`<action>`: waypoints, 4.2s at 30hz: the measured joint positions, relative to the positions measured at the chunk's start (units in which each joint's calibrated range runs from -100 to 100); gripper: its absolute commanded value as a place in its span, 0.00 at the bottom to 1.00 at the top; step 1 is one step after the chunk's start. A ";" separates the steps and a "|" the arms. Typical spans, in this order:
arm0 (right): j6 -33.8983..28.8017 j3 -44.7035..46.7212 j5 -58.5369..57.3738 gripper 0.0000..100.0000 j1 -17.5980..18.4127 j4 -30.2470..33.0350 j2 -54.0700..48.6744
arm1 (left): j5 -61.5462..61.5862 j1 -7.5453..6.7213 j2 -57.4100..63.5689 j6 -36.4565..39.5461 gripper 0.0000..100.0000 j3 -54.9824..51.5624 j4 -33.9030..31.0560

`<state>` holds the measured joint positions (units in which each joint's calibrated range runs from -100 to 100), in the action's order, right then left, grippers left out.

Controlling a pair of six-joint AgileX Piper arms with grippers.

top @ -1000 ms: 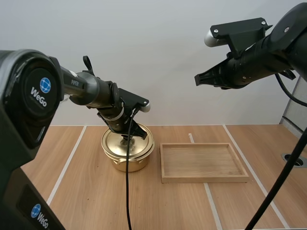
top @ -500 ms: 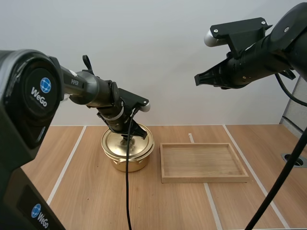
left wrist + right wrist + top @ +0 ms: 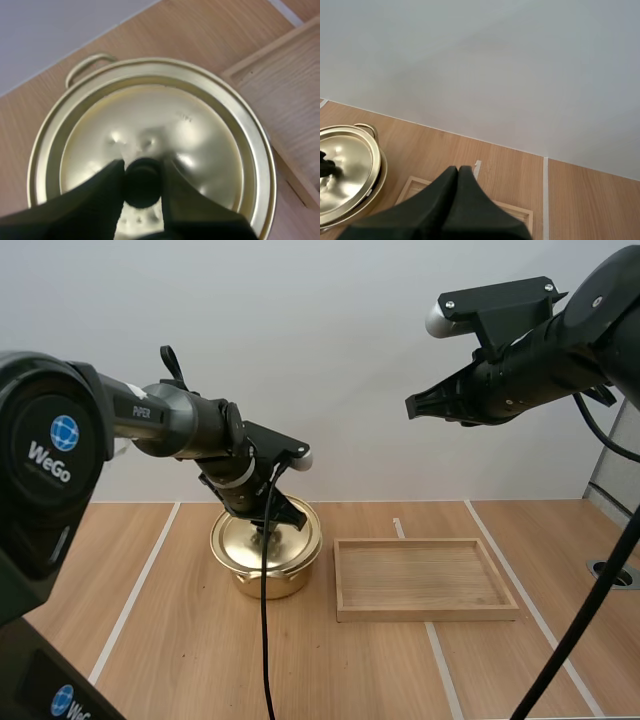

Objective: Open the pot, put the grape inside, and close it

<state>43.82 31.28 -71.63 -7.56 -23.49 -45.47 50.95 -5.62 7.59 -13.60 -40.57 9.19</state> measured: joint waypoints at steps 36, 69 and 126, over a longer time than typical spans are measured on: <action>0.44 0.00 0.00 0.00 0.00 -1.25 0.00 | -2.81 0.00 -3.11 -0.47 0.00 0.13 0.56; 0.54 0.00 -1.93 0.00 0.00 -1.25 0.00 | -4.84 0.00 -3.76 -0.52 1.00 0.13 1.04; -4.15 0.00 -15.42 0.00 0.00 -14.64 -0.65 | 17.83 0.00 43.47 6.96 0.00 25.54 -6.24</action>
<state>39.67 31.28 -87.05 -7.56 -38.12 -46.11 68.78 -5.62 51.06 -6.65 -15.03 2.94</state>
